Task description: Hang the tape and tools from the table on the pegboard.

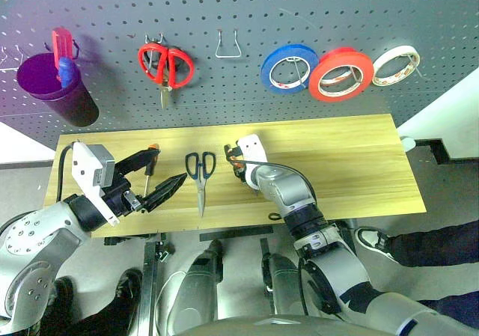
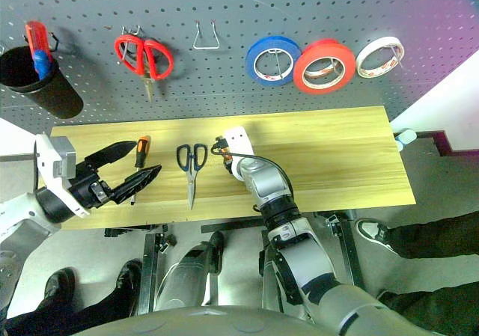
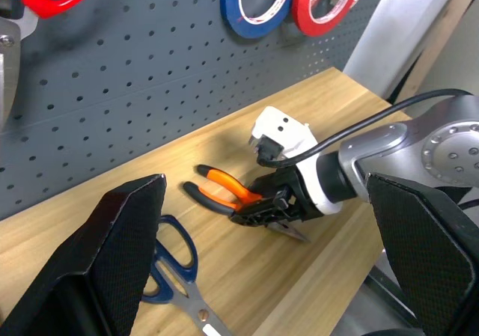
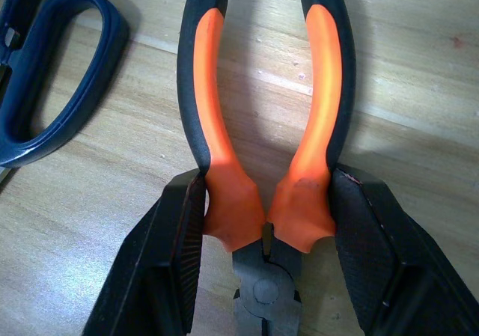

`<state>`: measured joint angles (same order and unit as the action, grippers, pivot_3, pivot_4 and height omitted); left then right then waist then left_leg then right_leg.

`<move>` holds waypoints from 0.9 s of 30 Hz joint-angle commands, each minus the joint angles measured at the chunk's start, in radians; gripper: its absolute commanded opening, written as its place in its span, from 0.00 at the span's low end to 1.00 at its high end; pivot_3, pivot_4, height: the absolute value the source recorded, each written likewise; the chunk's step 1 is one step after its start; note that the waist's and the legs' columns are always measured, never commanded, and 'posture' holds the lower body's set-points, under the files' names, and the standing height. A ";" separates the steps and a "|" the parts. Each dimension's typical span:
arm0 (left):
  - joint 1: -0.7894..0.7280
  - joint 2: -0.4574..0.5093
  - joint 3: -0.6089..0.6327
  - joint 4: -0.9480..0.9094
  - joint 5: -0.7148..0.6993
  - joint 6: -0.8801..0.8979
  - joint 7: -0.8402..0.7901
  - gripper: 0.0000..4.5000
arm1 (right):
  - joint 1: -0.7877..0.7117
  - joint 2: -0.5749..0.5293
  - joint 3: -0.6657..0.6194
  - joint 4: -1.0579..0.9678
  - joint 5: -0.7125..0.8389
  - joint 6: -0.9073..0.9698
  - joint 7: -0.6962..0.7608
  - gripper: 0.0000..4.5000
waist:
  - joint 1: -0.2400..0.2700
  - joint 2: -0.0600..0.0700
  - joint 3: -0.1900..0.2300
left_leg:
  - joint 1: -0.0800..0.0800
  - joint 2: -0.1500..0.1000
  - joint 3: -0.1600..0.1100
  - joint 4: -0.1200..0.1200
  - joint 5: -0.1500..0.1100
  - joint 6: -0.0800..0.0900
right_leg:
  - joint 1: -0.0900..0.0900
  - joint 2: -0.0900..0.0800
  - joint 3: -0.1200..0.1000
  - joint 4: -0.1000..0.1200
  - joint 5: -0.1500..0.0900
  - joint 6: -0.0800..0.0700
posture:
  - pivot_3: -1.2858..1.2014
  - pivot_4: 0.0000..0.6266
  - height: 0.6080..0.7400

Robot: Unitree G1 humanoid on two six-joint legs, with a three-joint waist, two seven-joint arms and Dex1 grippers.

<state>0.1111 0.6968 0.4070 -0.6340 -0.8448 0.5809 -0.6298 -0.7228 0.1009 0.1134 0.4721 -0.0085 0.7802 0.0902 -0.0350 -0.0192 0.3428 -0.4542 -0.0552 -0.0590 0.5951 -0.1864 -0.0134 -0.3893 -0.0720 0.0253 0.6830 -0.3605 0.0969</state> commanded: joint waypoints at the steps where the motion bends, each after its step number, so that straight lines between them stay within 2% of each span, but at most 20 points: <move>1: 0.004 -0.004 0.000 -0.016 0.000 -0.017 -0.006 1.00 | 0.009 -0.004 -0.015 -0.056 0.015 0.001 0.006 0.47 | 0.000 0.000 0.000 | 0.000 0.000 0.000 0.000 0.000 0.000 | 0.000 0.000 0.000 0.000 0.000 0.000 | 0.57 0.58 1.00; 6: -0.005 -0.009 -0.009 -0.010 0.007 -0.020 -0.007 1.00 | 0.014 -0.028 -0.044 -0.128 0.037 0.020 0.024 0.47 | 0.000 0.000 0.000 | -0.001 0.000 0.000 0.000 0.000 0.000 | -0.001 0.000 0.000 0.000 0.000 0.000 | 0.56 0.57 1.00; 15: -0.060 -0.012 -0.022 0.036 0.016 -0.026 -0.016 1.00 | 0.101 -0.062 -0.065 -0.350 0.100 0.168 0.080 0.47 | -0.005 0.000 0.000 | -0.004 0.000 0.000 0.001 0.001 -0.001 | -0.003 0.000 -0.001 0.001 0.000 0.000 | 0.55 0.54 1.00; 27: -0.136 -0.041 -0.060 0.096 0.061 -0.055 -0.020 1.00 | 0.185 -0.102 -0.135 -0.469 0.174 0.098 0.118 0.47 | -0.007 -0.002 -0.001 | -0.006 0.000 0.000 0.002 0.004 -0.007 | -0.004 0.000 -0.003 0.002 0.000 0.000 | 0.54 0.47 1.00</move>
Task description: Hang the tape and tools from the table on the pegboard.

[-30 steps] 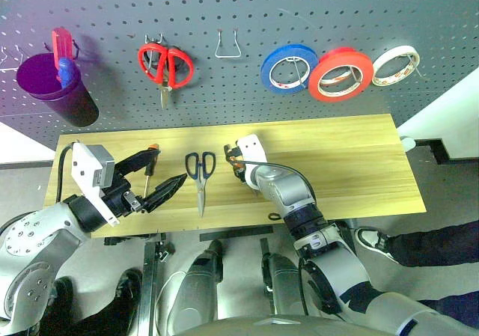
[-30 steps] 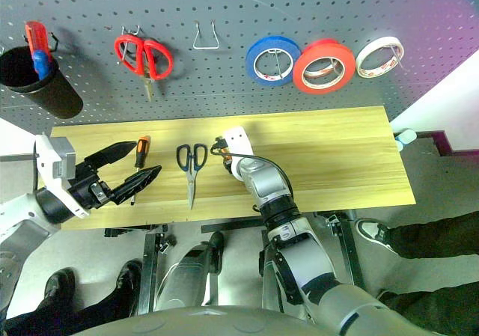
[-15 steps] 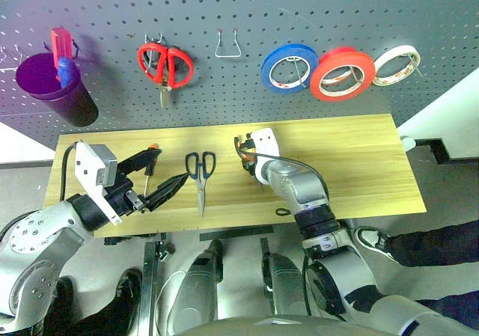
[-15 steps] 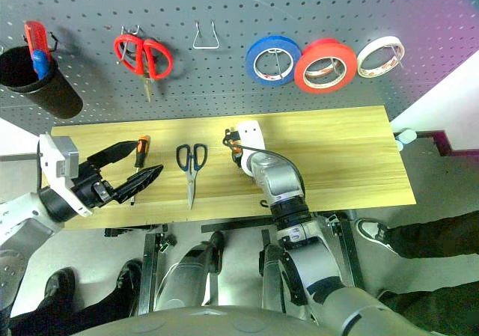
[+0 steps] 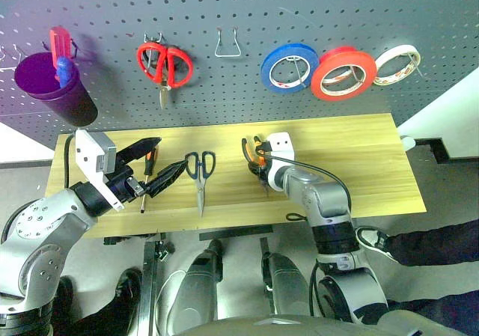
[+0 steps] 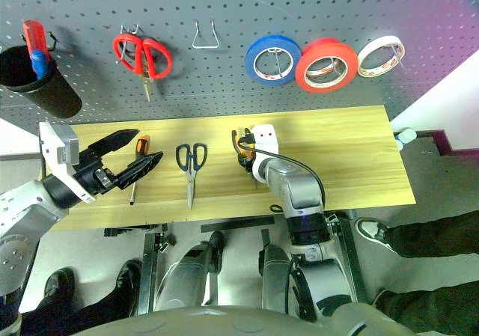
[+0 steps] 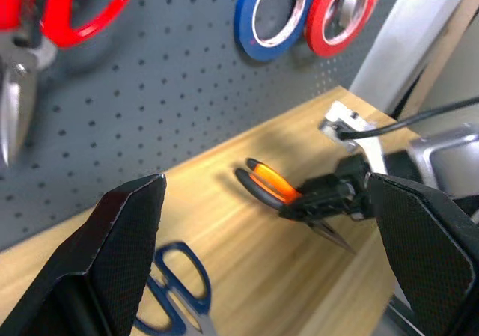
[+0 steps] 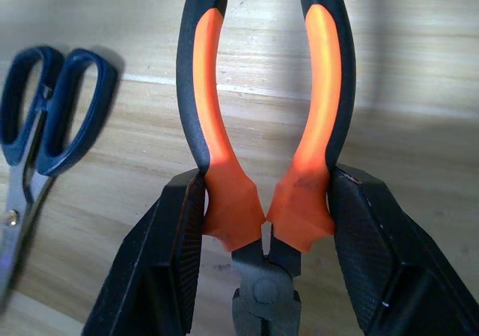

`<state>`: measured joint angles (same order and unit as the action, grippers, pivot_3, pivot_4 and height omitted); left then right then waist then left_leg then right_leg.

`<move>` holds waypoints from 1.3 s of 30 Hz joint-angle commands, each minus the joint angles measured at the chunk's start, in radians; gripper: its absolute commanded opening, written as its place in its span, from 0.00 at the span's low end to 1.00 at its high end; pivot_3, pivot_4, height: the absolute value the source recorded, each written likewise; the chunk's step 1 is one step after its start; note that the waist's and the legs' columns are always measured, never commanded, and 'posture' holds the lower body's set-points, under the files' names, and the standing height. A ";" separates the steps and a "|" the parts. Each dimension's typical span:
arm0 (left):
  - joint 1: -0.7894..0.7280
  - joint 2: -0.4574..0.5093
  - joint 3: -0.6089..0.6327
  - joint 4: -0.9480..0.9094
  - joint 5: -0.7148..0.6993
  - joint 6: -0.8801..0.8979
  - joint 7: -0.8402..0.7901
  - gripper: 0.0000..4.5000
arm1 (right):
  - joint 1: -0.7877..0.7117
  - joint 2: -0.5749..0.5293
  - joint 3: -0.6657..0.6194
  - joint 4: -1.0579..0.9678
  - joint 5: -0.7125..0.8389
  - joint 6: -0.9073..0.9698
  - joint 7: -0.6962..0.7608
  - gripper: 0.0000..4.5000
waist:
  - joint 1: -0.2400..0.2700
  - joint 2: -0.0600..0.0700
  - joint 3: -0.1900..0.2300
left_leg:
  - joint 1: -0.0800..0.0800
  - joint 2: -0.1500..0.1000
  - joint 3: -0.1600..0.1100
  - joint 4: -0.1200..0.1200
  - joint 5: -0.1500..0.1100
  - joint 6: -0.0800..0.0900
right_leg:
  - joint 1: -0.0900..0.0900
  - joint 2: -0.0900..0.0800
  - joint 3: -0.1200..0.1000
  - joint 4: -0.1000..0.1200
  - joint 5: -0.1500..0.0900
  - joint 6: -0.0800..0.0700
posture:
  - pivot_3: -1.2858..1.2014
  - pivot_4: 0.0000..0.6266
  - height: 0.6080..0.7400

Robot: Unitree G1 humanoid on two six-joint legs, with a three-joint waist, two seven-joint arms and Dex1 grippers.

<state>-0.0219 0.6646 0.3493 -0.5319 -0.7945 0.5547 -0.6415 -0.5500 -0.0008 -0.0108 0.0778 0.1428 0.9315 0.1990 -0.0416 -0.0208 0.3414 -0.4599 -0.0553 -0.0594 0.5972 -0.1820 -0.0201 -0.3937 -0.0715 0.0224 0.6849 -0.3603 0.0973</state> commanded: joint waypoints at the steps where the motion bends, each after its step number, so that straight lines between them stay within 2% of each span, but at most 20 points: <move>1: -0.009 -0.013 -0.001 -0.007 0.004 -0.027 -0.003 1.00 | 0.018 0.001 -0.017 -0.089 0.035 -0.061 0.016 0.47 | -0.001 0.000 0.000 | 0.000 0.000 0.000 0.000 0.000 0.000 | 0.000 0.000 0.000 0.000 0.000 0.000 | 0.54 0.46 1.00; 13: -0.052 -0.052 -0.017 -0.002 0.011 -0.032 0.020 1.00 | 0.025 -0.010 -0.044 -0.108 0.096 -0.177 0.050 0.47 | -0.001 -0.003 -0.005 | 0.000 0.000 0.000 0.003 0.002 -0.002 | 0.000 0.001 -0.002 0.004 0.000 0.000 | 0.53 0.39 1.00; 19: -0.083 -0.058 -0.028 0.027 0.030 -0.047 0.004 1.00 | 0.020 0.001 -0.075 -0.121 0.143 -0.232 0.057 0.47 | -0.002 -0.004 -0.007 | 0.000 0.000 -0.001 0.014 0.002 -0.002 | 0.000 0.001 -0.002 0.014 0.000 0.000 | 0.52 0.37 1.00; 39: -0.138 -0.083 -0.036 0.035 0.018 -0.042 0.031 1.00 | -0.035 0.003 -0.088 -0.139 0.232 -0.429 0.094 0.47 | -0.001 -0.007 -0.042 | 0.000 0.001 -0.002 0.017 0.005 -0.003 | 0.000 0.004 -0.002 0.018 0.002 -0.001 | 0.52 0.31 1.00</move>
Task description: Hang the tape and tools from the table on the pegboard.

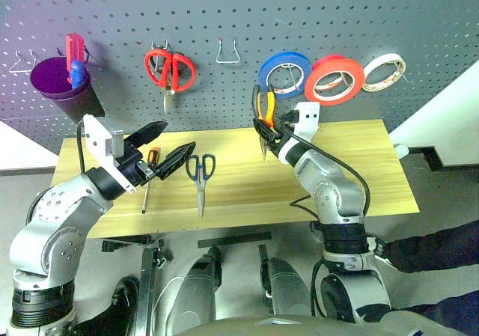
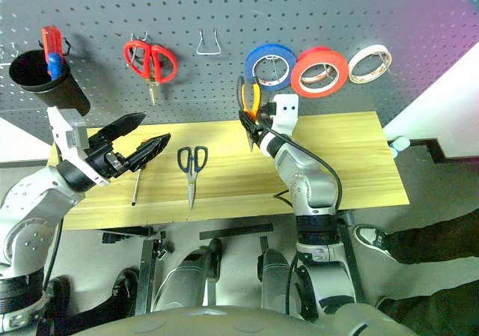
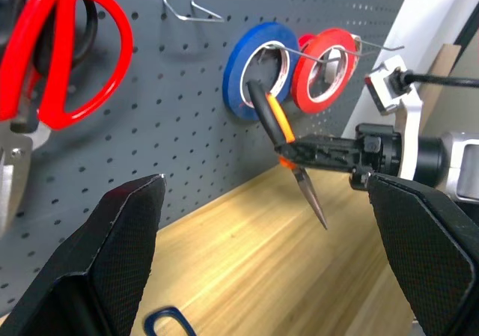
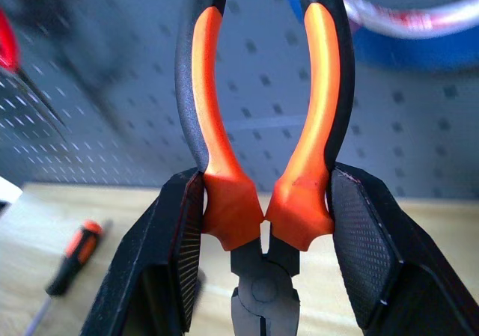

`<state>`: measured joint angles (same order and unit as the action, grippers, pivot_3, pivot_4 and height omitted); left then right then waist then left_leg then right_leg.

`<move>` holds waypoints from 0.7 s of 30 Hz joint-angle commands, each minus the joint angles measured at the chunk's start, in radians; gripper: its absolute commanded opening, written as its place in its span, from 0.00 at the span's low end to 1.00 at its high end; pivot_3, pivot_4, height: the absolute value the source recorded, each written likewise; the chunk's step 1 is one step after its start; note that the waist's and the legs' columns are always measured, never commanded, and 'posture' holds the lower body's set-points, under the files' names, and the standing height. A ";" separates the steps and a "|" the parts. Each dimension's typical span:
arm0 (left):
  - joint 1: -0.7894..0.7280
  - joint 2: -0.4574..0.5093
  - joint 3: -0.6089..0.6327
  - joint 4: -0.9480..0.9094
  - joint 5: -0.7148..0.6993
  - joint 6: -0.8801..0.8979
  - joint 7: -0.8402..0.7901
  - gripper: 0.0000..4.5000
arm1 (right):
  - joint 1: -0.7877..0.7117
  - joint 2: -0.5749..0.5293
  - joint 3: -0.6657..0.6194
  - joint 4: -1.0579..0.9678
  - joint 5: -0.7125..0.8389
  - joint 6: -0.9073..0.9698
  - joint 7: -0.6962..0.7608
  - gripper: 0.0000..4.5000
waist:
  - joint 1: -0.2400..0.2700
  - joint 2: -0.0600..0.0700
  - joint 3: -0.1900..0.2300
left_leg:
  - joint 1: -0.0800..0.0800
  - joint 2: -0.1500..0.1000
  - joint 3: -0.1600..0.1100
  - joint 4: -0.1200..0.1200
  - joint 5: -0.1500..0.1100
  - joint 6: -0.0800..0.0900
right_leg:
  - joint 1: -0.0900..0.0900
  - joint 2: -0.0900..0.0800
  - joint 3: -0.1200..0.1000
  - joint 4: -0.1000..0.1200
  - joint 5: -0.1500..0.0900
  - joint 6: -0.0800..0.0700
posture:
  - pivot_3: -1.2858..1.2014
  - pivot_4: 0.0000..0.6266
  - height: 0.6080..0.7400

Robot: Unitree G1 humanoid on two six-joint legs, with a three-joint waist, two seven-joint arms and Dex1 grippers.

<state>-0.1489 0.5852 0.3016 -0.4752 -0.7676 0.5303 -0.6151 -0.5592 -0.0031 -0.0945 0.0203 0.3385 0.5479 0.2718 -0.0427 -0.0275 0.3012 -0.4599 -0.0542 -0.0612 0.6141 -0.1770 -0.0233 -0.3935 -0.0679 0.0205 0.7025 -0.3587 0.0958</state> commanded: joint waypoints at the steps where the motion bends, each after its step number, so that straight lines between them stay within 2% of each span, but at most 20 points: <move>1: -0.015 -0.006 0.012 -0.020 -0.009 -0.018 0.008 1.00 | -0.031 0.002 -0.002 -0.083 0.038 -0.052 0.027 0.47 | 0.000 0.000 -0.004 | 0.000 0.000 0.000 0.000 0.000 0.000 | 0.000 0.000 0.000 0.000 0.000 0.000 | 0.52 0.30 1.00; 14: -0.023 -0.007 0.042 -0.054 -0.070 0.008 0.063 1.00 | -0.051 -0.003 0.018 -0.078 0.052 -0.134 0.059 0.47 | 0.001 -0.001 -0.035 | 0.001 0.001 0.000 0.001 0.000 0.000 | 0.001 0.001 0.001 0.001 0.000 0.000 | 0.53 0.27 1.00; 21: -0.045 -0.019 0.033 -0.054 -0.071 -0.005 0.091 1.00 | -0.129 0.003 0.006 -0.012 0.054 -0.203 0.069 0.47 | 0.000 -0.001 -0.043 | 0.002 0.001 0.000 0.001 0.000 -0.001 | 0.001 0.002 0.001 0.002 0.000 0.000 | 0.53 0.25 1.00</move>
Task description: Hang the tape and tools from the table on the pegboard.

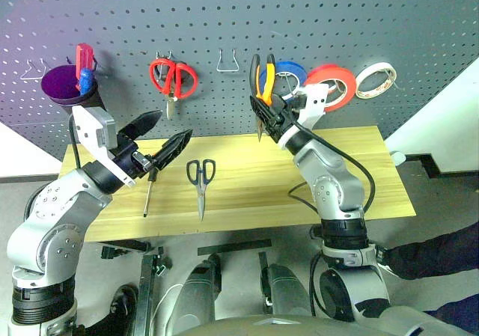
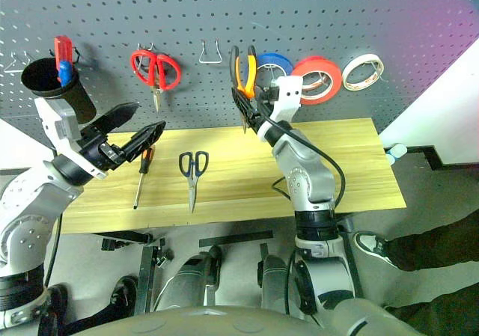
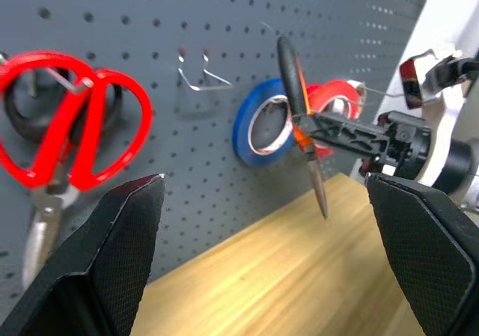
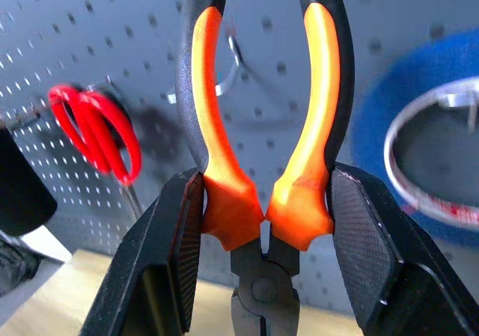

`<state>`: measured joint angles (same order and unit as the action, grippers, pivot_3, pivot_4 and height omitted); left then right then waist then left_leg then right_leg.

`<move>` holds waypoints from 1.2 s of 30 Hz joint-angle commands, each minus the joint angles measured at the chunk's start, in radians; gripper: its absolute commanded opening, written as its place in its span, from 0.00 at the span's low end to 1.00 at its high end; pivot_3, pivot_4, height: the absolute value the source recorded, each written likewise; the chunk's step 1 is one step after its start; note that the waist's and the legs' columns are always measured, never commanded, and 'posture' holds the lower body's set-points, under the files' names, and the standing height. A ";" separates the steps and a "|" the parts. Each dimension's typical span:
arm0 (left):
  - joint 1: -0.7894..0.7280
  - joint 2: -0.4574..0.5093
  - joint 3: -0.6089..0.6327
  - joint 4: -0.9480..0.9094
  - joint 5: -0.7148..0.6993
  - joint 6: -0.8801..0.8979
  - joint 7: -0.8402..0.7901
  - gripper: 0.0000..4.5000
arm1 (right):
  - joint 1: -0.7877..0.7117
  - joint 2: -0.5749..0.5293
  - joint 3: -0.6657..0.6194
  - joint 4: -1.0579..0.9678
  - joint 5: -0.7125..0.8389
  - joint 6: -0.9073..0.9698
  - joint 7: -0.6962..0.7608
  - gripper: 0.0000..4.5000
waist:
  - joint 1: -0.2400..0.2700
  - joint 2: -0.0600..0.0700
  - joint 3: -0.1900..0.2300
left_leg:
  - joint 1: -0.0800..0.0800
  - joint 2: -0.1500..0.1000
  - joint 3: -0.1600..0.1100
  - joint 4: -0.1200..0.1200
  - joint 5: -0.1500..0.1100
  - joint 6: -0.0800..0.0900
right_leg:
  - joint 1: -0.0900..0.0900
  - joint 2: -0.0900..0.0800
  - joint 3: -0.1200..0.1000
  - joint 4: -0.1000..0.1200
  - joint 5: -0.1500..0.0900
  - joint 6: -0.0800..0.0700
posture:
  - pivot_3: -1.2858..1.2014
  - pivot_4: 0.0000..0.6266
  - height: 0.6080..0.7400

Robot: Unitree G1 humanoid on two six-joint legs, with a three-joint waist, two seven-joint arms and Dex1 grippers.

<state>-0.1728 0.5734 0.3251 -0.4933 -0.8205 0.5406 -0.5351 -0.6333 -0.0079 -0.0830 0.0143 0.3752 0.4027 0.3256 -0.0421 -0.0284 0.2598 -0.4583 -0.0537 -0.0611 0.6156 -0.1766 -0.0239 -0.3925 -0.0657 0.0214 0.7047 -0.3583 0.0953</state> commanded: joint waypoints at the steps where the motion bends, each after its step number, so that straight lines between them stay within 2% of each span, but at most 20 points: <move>1: -0.024 -0.008 0.010 -0.036 -0.018 -0.015 0.014 1.00 | -0.064 0.007 -0.005 0.001 0.016 -0.066 0.018 0.47 | 0.001 0.000 -0.004 | 0.000 0.000 0.000 0.000 0.000 0.000 | 0.000 0.000 0.000 0.000 0.000 0.000 | 0.53 0.25 1.00; 14: -0.078 -0.004 0.017 -0.053 -0.046 0.001 0.058 1.00 | -0.187 0.029 -0.009 0.140 0.010 -0.172 0.030 0.47 | 0.000 0.000 -0.016 | 0.001 0.000 0.000 0.001 0.000 0.000 | 0.001 0.001 0.000 0.003 0.000 0.000 | 0.54 0.26 1.00; 27: -0.033 -0.012 0.012 -0.076 -0.050 -0.007 0.082 1.00 | -0.306 0.080 -0.006 0.295 0.008 -0.300 0.045 0.47 | 0.004 0.000 -0.016 | 0.002 0.000 0.000 0.001 0.000 0.000 | 0.001 0.001 0.001 0.004 0.000 0.000 | 0.55 0.28 1.00; 36: -0.023 -0.015 0.010 -0.082 -0.053 -0.007 0.089 1.00 | -0.385 0.075 -0.020 0.367 0.008 -0.357 0.045 0.47 | 0.004 0.000 -0.016 | 0.002 0.000 0.000 0.002 0.000 0.000 | 0.001 0.001 0.001 0.004 0.000 0.000 | 0.55 0.29 1.00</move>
<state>-0.1999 0.5576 0.3266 -0.5347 -0.8605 0.5423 -0.4493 -0.9605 0.0574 -0.0910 0.3989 0.3752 0.0872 0.3623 -0.0379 -0.0285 0.2440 -0.4561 -0.0535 -0.0609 0.6172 -0.1763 -0.0242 -0.3920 -0.0651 0.0222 0.7092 -0.3582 0.0953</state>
